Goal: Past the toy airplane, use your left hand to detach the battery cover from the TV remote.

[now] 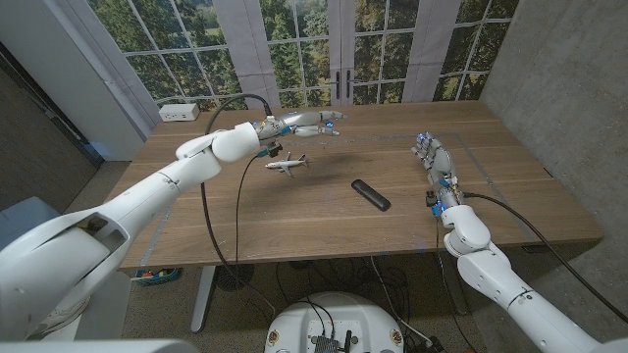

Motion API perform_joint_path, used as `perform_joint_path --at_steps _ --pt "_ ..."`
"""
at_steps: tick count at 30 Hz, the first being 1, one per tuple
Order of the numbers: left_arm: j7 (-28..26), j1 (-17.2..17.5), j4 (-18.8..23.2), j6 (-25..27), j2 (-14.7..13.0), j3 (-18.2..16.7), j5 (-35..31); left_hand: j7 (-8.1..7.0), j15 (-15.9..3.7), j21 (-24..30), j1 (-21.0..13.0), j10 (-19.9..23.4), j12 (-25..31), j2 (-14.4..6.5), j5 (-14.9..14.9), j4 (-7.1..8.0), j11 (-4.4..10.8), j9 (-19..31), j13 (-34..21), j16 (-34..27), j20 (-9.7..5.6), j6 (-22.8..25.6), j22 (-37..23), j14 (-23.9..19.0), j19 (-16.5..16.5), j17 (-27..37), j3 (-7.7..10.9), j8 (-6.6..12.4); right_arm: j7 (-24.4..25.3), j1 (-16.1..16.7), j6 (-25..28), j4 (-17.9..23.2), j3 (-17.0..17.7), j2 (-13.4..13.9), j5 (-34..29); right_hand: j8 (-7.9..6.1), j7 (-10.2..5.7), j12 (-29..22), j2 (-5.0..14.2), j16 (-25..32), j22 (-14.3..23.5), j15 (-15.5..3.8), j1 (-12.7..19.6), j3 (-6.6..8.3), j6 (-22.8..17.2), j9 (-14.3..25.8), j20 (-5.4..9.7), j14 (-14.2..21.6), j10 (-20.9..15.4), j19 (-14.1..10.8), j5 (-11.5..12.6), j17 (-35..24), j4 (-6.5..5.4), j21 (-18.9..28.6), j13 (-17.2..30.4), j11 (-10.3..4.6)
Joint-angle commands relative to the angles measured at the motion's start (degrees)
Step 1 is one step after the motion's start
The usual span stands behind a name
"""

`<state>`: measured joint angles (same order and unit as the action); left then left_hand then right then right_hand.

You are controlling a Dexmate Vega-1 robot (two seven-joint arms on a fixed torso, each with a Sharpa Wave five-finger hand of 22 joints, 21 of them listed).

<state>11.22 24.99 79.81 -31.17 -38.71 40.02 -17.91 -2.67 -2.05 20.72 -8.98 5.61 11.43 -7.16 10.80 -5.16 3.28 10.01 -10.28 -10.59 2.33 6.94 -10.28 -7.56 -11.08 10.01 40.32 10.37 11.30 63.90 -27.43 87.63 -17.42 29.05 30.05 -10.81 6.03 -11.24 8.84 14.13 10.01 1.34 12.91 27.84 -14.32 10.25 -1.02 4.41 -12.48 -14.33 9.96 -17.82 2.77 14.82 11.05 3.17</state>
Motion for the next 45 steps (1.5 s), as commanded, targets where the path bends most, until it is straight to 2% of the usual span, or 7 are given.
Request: perform_joint_path --at_steps 1,11,16,22,37,39,45 --pt "2.53 -1.63 1.1 0.44 0.07 1.09 -2.81 0.16 -0.93 -0.33 0.58 -0.63 -0.32 0.02 -0.15 0.03 0.3 0.21 -0.2 0.18 -0.2 -0.5 -0.1 0.33 -0.02 0.13 -0.13 -0.12 0.04 0.83 -1.11 -0.12 0.5 -0.47 0.09 -0.29 0.03 -0.21 0.02 -0.23 0.07 -0.04 -0.07 0.15 -0.27 0.18 0.03 0.42 -0.47 -0.31 -0.03 0.02 0.47 -0.1 0.12 0.04" --pt "5.4 -3.52 3.54 2.29 -0.21 2.76 -7.36 -0.44 -1.15 -0.8 0.54 -1.01 -0.46 1.43 -0.36 -1.27 0.76 0.25 -0.24 0.33 -0.63 -0.78 -0.07 0.69 0.22 -0.09 -0.79 0.1 -0.14 1.21 -1.79 -0.4 0.84 -0.57 0.22 -0.26 0.07 -0.18 0.07 -0.24 0.08 -0.01 -0.11 0.09 -0.25 0.18 -0.01 0.44 -0.45 -0.31 -0.03 0.06 0.55 -0.26 0.12 -0.02" --pt "7.89 -4.36 6.05 4.22 -0.61 3.67 -10.04 -1.2 -1.25 -1.48 -0.67 -1.64 -0.65 3.62 -0.59 -3.92 1.27 0.3 -0.28 0.29 -0.63 -1.35 0.03 0.86 0.46 -0.15 -1.23 0.46 -0.31 1.52 -2.28 -0.49 1.02 -0.58 0.29 -0.27 0.12 -0.19 0.08 -0.25 0.08 -0.02 -0.13 0.06 -0.27 0.18 -0.03 0.44 -0.5 -0.39 -0.03 0.08 0.59 -0.31 0.12 0.1" --pt "8.97 -4.88 9.65 6.1 -1.06 4.82 -15.52 -2.03 -0.9 -1.58 -3.07 -1.5 -0.48 5.53 -0.75 -5.77 1.96 0.35 -0.34 -0.15 -0.27 0.34 0.06 -0.41 -1.18 -0.12 -1.41 1.7 0.14 2.28 -2.56 -0.09 1.34 -0.68 0.31 -0.27 0.19 -0.23 0.1 -0.27 0.08 -0.03 -0.16 0.02 -0.29 0.19 -0.05 0.42 -0.61 -0.42 -0.03 0.1 0.64 -0.4 0.13 0.14" --pt "7.4 -6.72 12.08 3.58 -0.94 7.43 -27.05 -3.71 -1.68 -1.97 -7.87 -0.06 -0.05 8.19 -0.81 -6.1 2.77 0.38 -0.39 -0.51 -0.8 1.79 0.05 -2.97 -3.38 -0.05 -1.44 2.5 1.65 3.9 -2.49 1.16 2.01 -0.89 -0.05 -0.28 0.13 -0.25 0.16 -0.22 0.1 0.15 -0.25 -0.09 -0.38 0.19 -0.12 0.6 -0.78 -0.59 -0.03 0.17 0.77 -0.65 0.14 0.27" --pt "7.36 -6.79 12.24 3.58 -0.9 7.55 -27.85 -4.69 -2.0 -2.2 -9.27 0.31 0.0 8.97 -0.8 -6.11 3.1 0.4 -0.41 -0.4 -1.14 3.04 0.06 -3.15 -3.66 -0.04 -1.43 3.05 1.62 3.89 -2.47 1.15 1.99 -0.87 -0.15 -0.27 0.13 -0.27 0.16 -0.22 0.1 0.09 -0.26 -0.1 -0.38 0.19 -0.09 0.62 -0.84 -0.59 -0.03 0.18 0.79 -0.69 0.15 0.25" --pt "8.32 -7.4 12.6 4.08 -0.51 8.33 -30.44 -4.96 -2.26 -2.82 -12.21 1.28 0.16 10.7 -0.8 -6.07 3.28 0.53 -0.45 -0.16 -1.33 5.6 0.05 -3.17 -3.97 -0.02 -1.55 4.17 1.68 3.67 -2.54 0.86 1.97 -1.13 -0.22 -0.33 0.21 -0.27 0.17 -0.22 0.1 0.05 -0.31 -0.15 -0.54 0.2 -0.17 0.64 -0.87 -0.63 -0.04 0.2 0.82 -0.77 0.15 0.35"
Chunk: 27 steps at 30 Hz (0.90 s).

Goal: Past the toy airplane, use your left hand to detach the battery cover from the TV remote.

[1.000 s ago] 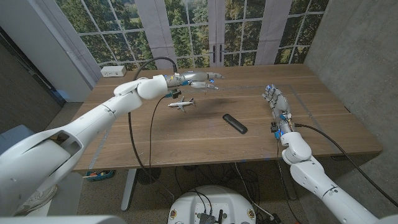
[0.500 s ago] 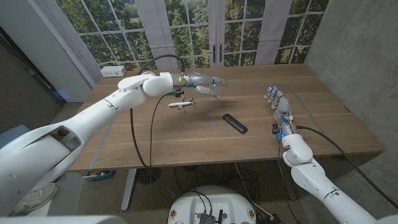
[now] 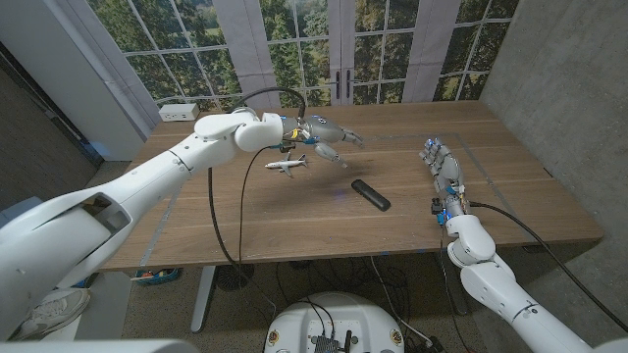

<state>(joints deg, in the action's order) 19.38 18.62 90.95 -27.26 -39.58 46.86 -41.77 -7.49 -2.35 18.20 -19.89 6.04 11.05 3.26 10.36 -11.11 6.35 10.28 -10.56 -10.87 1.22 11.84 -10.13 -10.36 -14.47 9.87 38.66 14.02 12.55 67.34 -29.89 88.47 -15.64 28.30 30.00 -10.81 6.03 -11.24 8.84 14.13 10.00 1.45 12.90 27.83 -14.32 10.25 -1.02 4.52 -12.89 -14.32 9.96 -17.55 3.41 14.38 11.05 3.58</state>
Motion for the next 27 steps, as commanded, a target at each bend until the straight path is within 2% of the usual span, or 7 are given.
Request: perform_joint_path --at_steps 1,4,8,11,21,26,27 --pt "-0.22 -1.09 1.42 0.16 0.4 1.64 -7.29 -0.17 -2.0 -0.37 -1.51 0.9 0.54 0.43 -0.35 -0.13 0.28 0.26 -0.18 0.12 -0.28 0.57 -0.09 -0.37 -0.55 0.13 0.08 0.46 0.46 0.17 -0.06 -0.03 0.18 -0.42 -0.18 -0.34 0.24 -0.3 0.17 -0.23 0.12 -0.04 -0.32 -0.14 -0.57 0.2 -0.19 0.51 -0.55 -0.64 -0.04 -0.07 0.18 -0.35 0.16 -0.03" --pt "-1.93 -1.17 1.36 -0.03 0.46 2.05 -9.54 -0.36 -2.01 -0.62 -2.1 1.09 0.56 0.86 -0.32 -0.12 0.42 0.29 -0.2 0.21 -0.36 0.62 -0.09 -0.2 -0.32 0.14 0.01 0.51 0.52 0.01 0.07 -0.13 0.14 -0.52 -0.2 -0.37 0.23 -0.34 0.18 -0.23 0.12 0.01 -0.36 -0.18 -0.67 0.2 -0.18 0.51 -0.67 -0.65 -0.04 -0.06 0.19 -0.41 0.16 0.02" --pt "-5.08 -1.12 1.25 -0.27 0.47 2.64 -12.79 -1.03 -1.88 -1.39 -4.29 1.67 0.58 2.49 0.05 -0.09 0.75 0.42 -0.28 0.48 -0.67 1.89 -0.06 0.71 0.11 0.18 -0.25 1.14 0.46 -0.18 0.19 -0.29 0.06 -0.56 -0.23 -0.4 0.39 -0.39 0.18 -0.24 0.12 -0.05 -0.42 -0.22 -0.79 0.21 -0.17 0.5 -0.84 -0.78 -0.04 -0.05 0.2 -0.44 0.17 0.07" --pt "-5.33 -1.64 0.49 -0.51 0.92 3.23 -13.65 -1.33 -1.73 -1.82 -5.2 1.52 0.43 3.19 0.27 -0.06 1.01 0.46 -0.3 0.64 -0.57 1.98 -0.04 1.33 0.54 0.19 -0.41 1.22 0.57 -0.27 0.35 -0.26 0.03 -0.66 -0.17 -0.41 0.38 -0.41 0.19 -0.24 0.12 -0.04 -0.47 -0.26 -0.86 0.21 -0.25 0.51 -0.93 -0.79 -0.04 -0.04 0.2 -0.51 0.17 0.13" --pt "-0.82 -5.93 -4.71 -2.34 4.11 6.47 -13.26 -1.26 -0.54 -3.33 -8.11 0.12 -0.11 5.27 0.86 0.16 0.31 0.58 -0.38 0.86 0.5 1.29 -0.06 3.2 2.2 0.23 -1.18 1.14 0.89 -0.53 0.92 -0.16 -0.15 -0.77 -0.27 -0.43 0.28 -0.4 0.24 -0.24 0.13 -0.09 -0.63 -0.37 -1.05 0.22 -0.24 0.53 -1.05 -0.84 -0.04 -0.01 0.19 -0.71 0.19 0.19" --pt "0.55 -8.17 -6.56 -3.69 5.44 8.34 -13.93 -1.31 -0.62 -3.65 -9.24 1.28 0.35 5.69 0.95 0.24 1.17 0.63 -0.4 0.68 0.41 2.06 -0.08 3.31 2.21 0.24 -1.48 1.54 0.89 -0.54 0.93 -0.22 -0.17 -0.79 -0.25 -0.45 0.31 -0.46 0.27 -0.26 0.14 -0.1 -0.69 -0.41 -1.16 0.22 -0.21 0.5 -1.26 -0.87 -0.03 0.0 0.19 -0.79 0.2 0.08" --pt "1.09 -9.5 -8.17 -5.77 6.13 9.16 -13.26 -1.22 -0.65 -3.75 -9.64 1.71 0.5 5.8 0.99 0.26 1.25 0.65 -0.41 0.63 0.38 2.38 -0.09 3.31 2.21 0.24 -1.58 1.71 0.98 -0.5 1.01 -0.15 -0.14 -0.88 -0.07 -0.45 0.39 -0.47 0.27 -0.26 0.14 -0.12 -0.71 -0.42 -1.16 0.22 -0.21 0.49 -1.28 -0.9 -0.03 0.0 0.18 -0.79 0.2 0.09"
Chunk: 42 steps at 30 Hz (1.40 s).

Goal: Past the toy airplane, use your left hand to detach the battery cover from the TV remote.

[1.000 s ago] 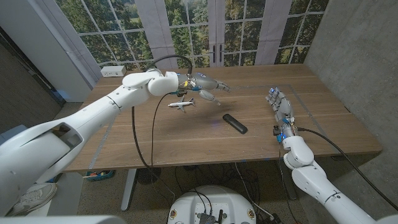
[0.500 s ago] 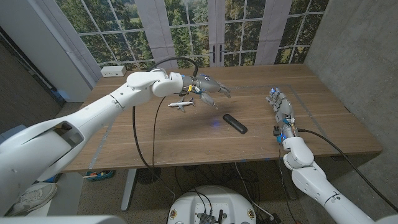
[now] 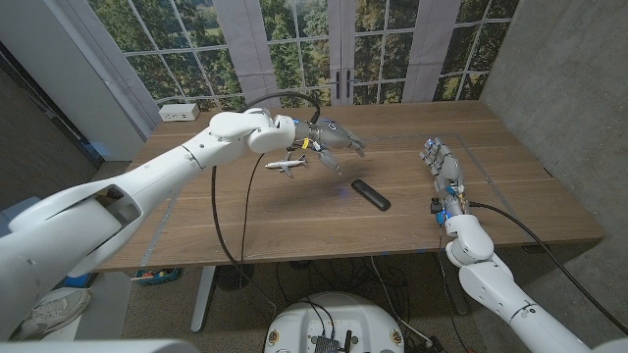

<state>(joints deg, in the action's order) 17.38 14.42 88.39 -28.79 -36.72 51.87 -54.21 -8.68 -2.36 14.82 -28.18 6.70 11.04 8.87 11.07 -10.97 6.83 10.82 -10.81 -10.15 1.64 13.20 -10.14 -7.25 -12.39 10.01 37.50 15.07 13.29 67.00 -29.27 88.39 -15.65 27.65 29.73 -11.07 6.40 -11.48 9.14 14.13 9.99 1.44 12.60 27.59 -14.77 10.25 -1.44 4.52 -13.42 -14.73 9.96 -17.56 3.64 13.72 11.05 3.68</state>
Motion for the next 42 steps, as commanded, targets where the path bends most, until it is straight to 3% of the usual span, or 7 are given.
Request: perform_joint_path --at_steps 1,8,20,42 --pt "3.58 -6.12 -6.45 -5.22 3.75 4.68 -0.61 -0.07 -0.66 -0.44 -1.6 1.42 0.63 0.26 0.3 0.13 0.88 0.12 -0.16 -0.13 -0.02 1.09 -0.09 0.2 0.13 0.1 -0.48 0.71 0.11 -0.18 0.31 -0.17 -0.16 -0.16 0.12 -0.2 0.07 -0.24 -0.02 -0.26 0.14 -0.1 -0.42 -0.19 -0.76 0.22 0.21 0.51 -0.78 -0.51 -0.03 0.01 -0.05 -0.14 0.2 -0.02" --pt "1.88 -7.64 -8.78 -7.0 5.08 6.09 -0.86 0.16 -0.55 -0.72 -2.43 1.85 0.72 0.39 0.29 0.18 0.67 0.15 -0.18 -0.2 0.03 1.28 -0.11 0.28 0.28 0.1 -0.7 0.86 0.3 0.16 -0.17 -0.3 -0.1 -0.37 0.11 -0.25 0.13 -0.24 0.02 -0.25 0.15 -0.01 -0.53 -0.26 -0.99 0.23 0.2 0.54 -0.88 -0.57 -0.03 0.02 -0.08 -0.26 0.21 0.03" --pt "-1.38 -7.66 -11.84 -7.63 6.27 7.71 -0.98 0.97 -2.16 -1.13 -5.21 4.35 1.31 0.34 -0.08 0.35 0.63 0.23 -0.28 -1.21 0.11 3.09 -0.21 -2.65 -0.39 0.13 -1.54 1.87 0.61 1.32 -0.81 0.37 0.24 -0.41 0.14 -0.24 0.03 -0.31 0.06 -0.26 0.16 0.0 -0.7 -0.35 -1.18 0.23 0.12 0.54 -1.24 -0.63 -0.02 0.05 -0.1 -0.46 0.23 0.08" --pt "-7.21 -9.3 -19.17 -7.13 10.07 12.14 -2.01 1.27 -4.06 -1.19 -9.37 8.17 1.9 0.12 -0.51 0.37 1.97 0.28 -0.44 -1.72 -0.05 5.55 -0.33 -6.33 -2.36 0.22 -2.88 3.25 -0.64 2.86 -1.95 0.38 1.38 -0.01 1.93 -0.27 0.05 -0.33 0.06 -0.19 0.17 -0.04 -0.96 -0.51 -1.58 0.24 0.13 0.76 -1.61 -0.82 0.0 0.09 -0.15 -0.7 0.26 0.09"
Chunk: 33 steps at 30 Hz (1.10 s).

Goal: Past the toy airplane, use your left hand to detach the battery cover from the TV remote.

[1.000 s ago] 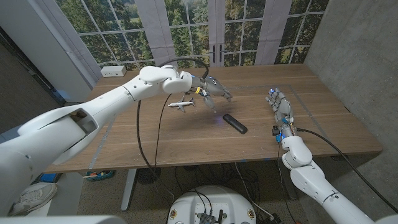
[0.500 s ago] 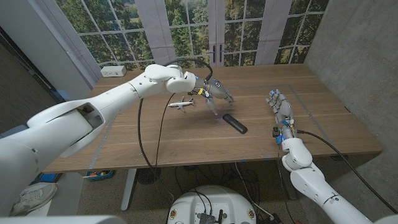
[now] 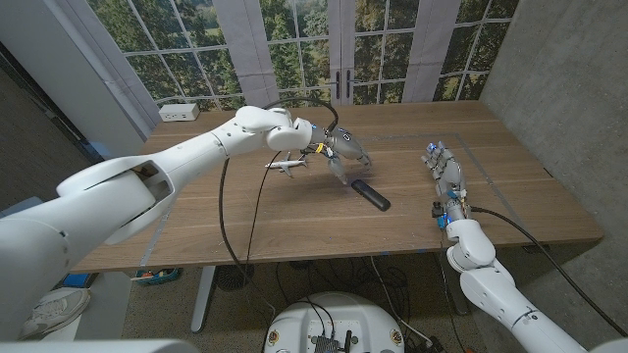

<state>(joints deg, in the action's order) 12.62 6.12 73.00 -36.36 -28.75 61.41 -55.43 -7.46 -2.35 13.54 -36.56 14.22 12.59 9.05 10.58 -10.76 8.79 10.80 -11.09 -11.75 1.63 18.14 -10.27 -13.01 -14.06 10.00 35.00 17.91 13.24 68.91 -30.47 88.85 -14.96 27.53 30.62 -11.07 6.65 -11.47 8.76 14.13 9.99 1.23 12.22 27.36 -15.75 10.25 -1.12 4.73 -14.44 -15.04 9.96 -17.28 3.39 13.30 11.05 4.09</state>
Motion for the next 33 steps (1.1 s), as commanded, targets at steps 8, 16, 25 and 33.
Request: perform_joint_path --at_steps 8,16,25,33 --pt "-4.28 -1.68 -5.24 0.88 3.05 4.59 -1.93 0.16 -4.24 0.03 -1.91 1.34 0.4 -0.16 -0.1 0.22 0.23 0.31 -0.2 -0.14 0.03 1.43 -0.22 -1.18 -1.02 0.26 -0.71 0.83 -1.28 1.16 -1.26 -0.59 1.11 0.22 1.68 -0.24 -0.16 -0.28 0.46 -0.18 0.18 0.19 -0.67 -0.32 -0.63 0.24 -0.18 0.6 -0.57 -0.49 0.0 -0.17 0.08 -0.39 0.27 -0.23" --pt "-5.92 -2.17 -7.37 1.43 4.07 6.22 -2.35 0.61 -4.88 0.19 -2.98 1.37 0.1 -0.42 -0.26 0.4 0.02 0.32 -0.26 -0.56 -0.14 0.47 -0.27 -3.0 -1.99 0.34 -1.3 0.56 -1.58 1.12 -1.5 -1.03 1.37 0.08 2.17 -0.23 -0.26 -0.29 0.49 -0.19 0.18 0.11 -0.74 -0.35 -0.69 0.24 -0.19 0.6 -0.68 -0.56 0.01 -0.16 0.06 -0.46 0.27 -0.18" --pt "-10.15 -2.12 -9.21 1.48 4.36 7.47 -2.51 1.2 -5.95 0.36 -4.29 3.67 0.5 -1.43 -0.52 0.77 0.23 0.35 -0.35 -1.21 -0.48 1.81 -0.38 -5.72 -3.23 0.54 -2.23 1.26 -1.58 1.08 -1.56 -1.27 1.42 -0.08 2.26 -0.17 -0.13 -0.23 0.51 -0.17 0.18 0.12 -0.83 -0.39 -0.67 0.25 -0.24 0.67 -0.66 -0.55 0.02 -0.15 0.05 -0.58 0.28 -0.3" --pt "-13.77 -1.68 -10.81 1.18 4.32 8.19 -2.3 1.72 -6.59 0.61 -5.46 5.87 0.93 -2.32 -0.66 0.86 0.97 0.36 -0.44 -1.52 -0.91 2.58 -0.46 -7.36 -4.42 0.67 -2.89 1.66 -1.56 1.02 -1.75 -1.42 1.3 -0.04 1.7 -0.16 -0.18 -0.2 0.51 -0.17 0.18 0.21 -0.9 -0.43 -0.72 0.25 -0.27 0.69 -0.67 -0.59 0.03 -0.13 0.03 -0.66 0.29 -0.3"
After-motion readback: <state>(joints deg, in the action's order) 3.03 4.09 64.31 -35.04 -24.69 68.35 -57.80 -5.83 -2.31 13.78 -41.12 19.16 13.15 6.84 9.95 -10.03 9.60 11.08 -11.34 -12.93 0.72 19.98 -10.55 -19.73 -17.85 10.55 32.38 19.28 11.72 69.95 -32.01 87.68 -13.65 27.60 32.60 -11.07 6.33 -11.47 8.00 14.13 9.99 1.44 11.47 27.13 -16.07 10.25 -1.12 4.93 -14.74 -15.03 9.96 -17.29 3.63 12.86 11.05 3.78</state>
